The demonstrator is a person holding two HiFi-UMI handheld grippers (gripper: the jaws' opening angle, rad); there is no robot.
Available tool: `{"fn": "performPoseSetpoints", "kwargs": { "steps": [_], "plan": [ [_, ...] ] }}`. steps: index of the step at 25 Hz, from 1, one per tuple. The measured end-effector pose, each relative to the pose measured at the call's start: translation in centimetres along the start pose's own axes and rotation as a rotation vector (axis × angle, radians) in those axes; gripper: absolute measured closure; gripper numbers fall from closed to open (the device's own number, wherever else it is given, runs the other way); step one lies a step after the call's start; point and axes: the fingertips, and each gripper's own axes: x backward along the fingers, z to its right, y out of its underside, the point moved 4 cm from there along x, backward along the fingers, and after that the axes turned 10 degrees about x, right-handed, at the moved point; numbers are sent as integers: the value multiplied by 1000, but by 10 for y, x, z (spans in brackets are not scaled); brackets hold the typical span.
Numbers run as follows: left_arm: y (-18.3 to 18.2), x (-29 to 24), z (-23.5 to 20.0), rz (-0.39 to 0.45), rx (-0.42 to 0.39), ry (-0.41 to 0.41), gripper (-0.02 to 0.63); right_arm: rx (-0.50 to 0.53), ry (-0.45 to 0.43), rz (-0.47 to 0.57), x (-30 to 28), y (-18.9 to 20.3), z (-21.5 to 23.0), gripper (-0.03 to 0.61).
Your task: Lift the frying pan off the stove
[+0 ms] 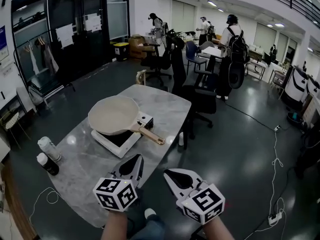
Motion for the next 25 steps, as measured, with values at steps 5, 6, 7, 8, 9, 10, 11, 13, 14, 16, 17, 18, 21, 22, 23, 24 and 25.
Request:
{"fn": "performPoseSetpoints", "kwargs": {
  "steps": [5, 6, 7, 8, 9, 10, 11, 13, 14, 16, 17, 18, 21, 22, 23, 24, 25],
  "plan": [
    [-5, -43, -38, -41, 98, -21, 600, 0, -29, -8, -47, 3, 44, 549],
    [-6, -52, -46, -58, 114, -24, 590, -7, -32, -4, -57, 2, 54, 548],
    [-8, -60, -53, -77, 137, -22, 554, -14, -33, -2, -66, 1, 63, 548],
    [-10, -69, -60, -93, 168, -17, 512, -22, -34, -2, -76, 0, 72, 548],
    [-11, -76, -67, -104, 209, -12, 491, -30, -35, -2, -84, -2, 81, 548],
    [-11, -84, -75, -110, 260, -9, 482, -36, -37, -2, -92, -4, 88, 548],
    [-10, -91, -83, -116, 318, -7, 466, -37, -42, -1, -99, -6, 95, 548],
    [-2, -104, -99, -134, 441, -11, 408, -30, -50, -7, -111, -5, 107, 548],
    [3, -109, -106, -146, 492, -21, 392, -24, -52, -15, -116, -2, 113, 548],
    [12, -117, -121, -165, 557, -53, 387, -20, -56, -35, -124, 5, 123, 548],
    [16, -120, -126, -172, 583, -65, 379, -22, -58, -45, -126, 9, 127, 548],
    [20, -123, -131, -175, 612, -71, 366, -28, -60, -54, -128, 14, 131, 548],
    [26, -130, -141, -157, 711, -68, 336, -45, -73, -75, -134, 24, 143, 548],
    [28, -132, -144, -144, 744, -66, 330, -48, -82, -80, -137, 26, 147, 548],
    [29, -134, -147, -128, 775, -65, 325, -49, -93, -85, -139, 28, 149, 548],
    [30, -136, -150, -109, 804, -63, 320, -47, -106, -89, -143, 28, 151, 548],
    [31, -138, -154, -90, 834, -63, 316, -45, -118, -93, -146, 29, 153, 548]
  ]
}}
